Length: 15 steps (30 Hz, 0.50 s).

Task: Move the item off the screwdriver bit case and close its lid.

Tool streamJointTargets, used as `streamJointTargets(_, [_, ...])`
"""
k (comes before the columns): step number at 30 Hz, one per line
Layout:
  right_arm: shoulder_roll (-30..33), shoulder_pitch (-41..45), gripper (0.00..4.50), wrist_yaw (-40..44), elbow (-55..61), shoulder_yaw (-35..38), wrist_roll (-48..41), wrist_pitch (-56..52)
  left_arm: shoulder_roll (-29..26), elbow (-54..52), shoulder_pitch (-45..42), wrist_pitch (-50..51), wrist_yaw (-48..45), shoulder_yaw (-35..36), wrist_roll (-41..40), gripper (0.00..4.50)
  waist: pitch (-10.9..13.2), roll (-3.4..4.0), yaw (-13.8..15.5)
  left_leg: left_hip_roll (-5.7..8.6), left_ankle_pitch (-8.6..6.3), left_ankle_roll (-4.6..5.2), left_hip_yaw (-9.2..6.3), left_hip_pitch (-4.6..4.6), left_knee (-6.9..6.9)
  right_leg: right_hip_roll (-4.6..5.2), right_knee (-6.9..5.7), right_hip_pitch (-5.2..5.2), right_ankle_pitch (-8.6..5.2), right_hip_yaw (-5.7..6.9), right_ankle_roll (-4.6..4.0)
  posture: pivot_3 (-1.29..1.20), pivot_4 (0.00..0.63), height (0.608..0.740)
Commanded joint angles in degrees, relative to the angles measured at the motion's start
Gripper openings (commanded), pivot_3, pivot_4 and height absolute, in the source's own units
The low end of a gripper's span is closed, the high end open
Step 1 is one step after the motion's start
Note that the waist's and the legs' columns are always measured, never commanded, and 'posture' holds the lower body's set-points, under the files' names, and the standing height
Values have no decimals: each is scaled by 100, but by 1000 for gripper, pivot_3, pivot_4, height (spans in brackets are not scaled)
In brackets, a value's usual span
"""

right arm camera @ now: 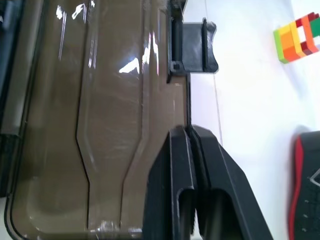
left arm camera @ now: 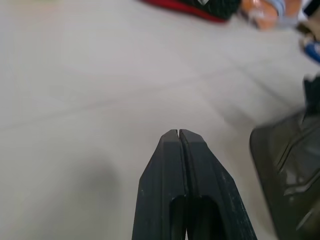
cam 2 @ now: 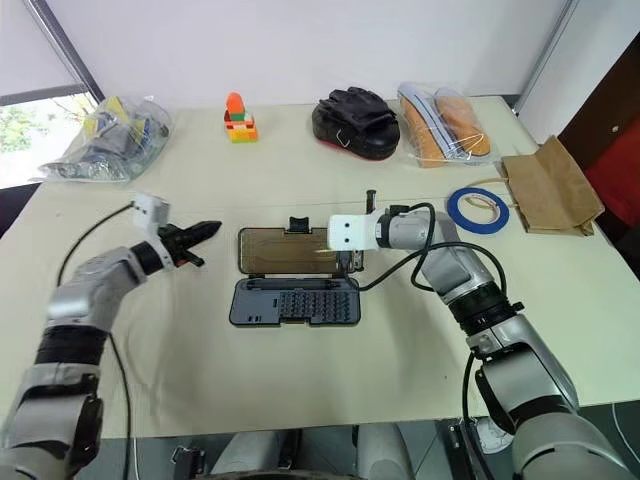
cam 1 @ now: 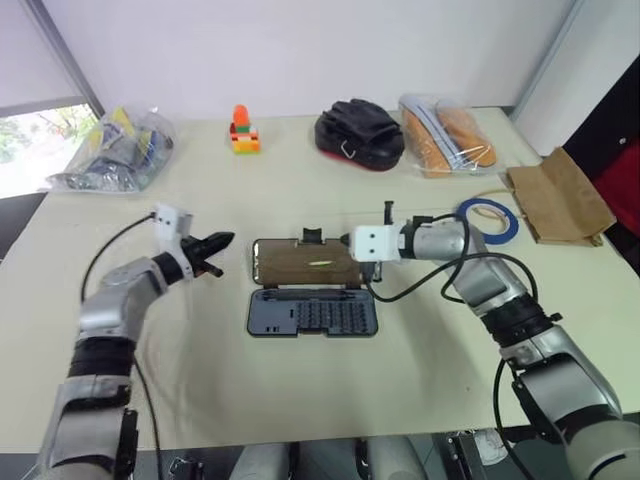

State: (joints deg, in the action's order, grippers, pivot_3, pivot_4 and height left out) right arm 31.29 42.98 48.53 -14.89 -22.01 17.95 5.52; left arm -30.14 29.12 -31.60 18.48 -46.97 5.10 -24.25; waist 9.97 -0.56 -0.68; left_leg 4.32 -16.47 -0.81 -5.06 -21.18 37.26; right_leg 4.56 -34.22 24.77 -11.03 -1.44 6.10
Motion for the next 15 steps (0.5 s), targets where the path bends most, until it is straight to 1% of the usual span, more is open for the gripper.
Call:
streamJointTargets(1, [-65, 117, 29, -121, 173, 111, 34, 4, 204, 1080, -598, -725, -569, -360, 524, 0, -1, -1, -5, 0, 6, -10, 1, -10, 1, 0, -1, 9, 1, 1, 0, 0, 150, 740])
streamJointTargets(6, [-148, 135, 29, -130, 231, 168, -30, -74, 381, 2074, -1183, -1005, -1297, -515, 787, 0, 0, -2, -57, -1, 8, -12, 6, -26, 0, -3, -8, 32, 1, -1, 0, 0, 150, 740])
streamJointTargets(7, [-176, 127, 285, -136, 265, 209, -74, -123, 399, 2186, -1255, -1026, -1405, -516, 816, 0, 0, -2, -61, -3, 8, -12, 7, -25, -1, -4, -10, 34, 1, -2, 0, 0, 150, 740])
streamJointTargets(9, [-174, 112, 973, 8, 361, 206, -144, -243, 425, 2349, -1365, -1046, -1623, -514, 856, 0, 0, -2, -51, -3, 7, -9, 7, -27, -1, -4, -12, 37, 1, -3, 0, 0, 150, 740])
streamJointTargets(12, [-45, 45, 2498, 33, 800, 238, -88, -304, 438, 2473, -1460, -1064, -1763, -479, 912, 0, 0, -2, -32, -2, 7, -9, 6, -34, 2, -3, -12, 41, 1, -2, 0, 0, 150, 740])
streamJointTargets(13, [69, 11, 3013, 224, 1133, 311, -185, -519, 432, 2481, -1471, -1027, -1816, -452, 905, 0, 0, -2, -30, -1, 7, -9, 6, -35, 2, -2, -12, 42, 1, -2, 0, 0, 150, 740])
streamJointTargets(14, [212, -30, 3496, 703, 1691, 527, -719, -1249, 412, 2473, -1476, -1012, -1859, -423, 895, 0, 0, -1, -27, -1, 7, -9, 6, -37, 2, -1, -12, 43, 1, -2, 0, 0, 150, 740])
streamJointTargets(15, [362, -61, 3496, 1184, 2357, 859, -1552, -2289, 385, 2435, -1474, -973, -1917, -383, 859, 0, 1, -2, 0, -1, 7, -9, 5, -41, 4, -1, -12, 46, 1, -2, 0, 0, 150, 740])
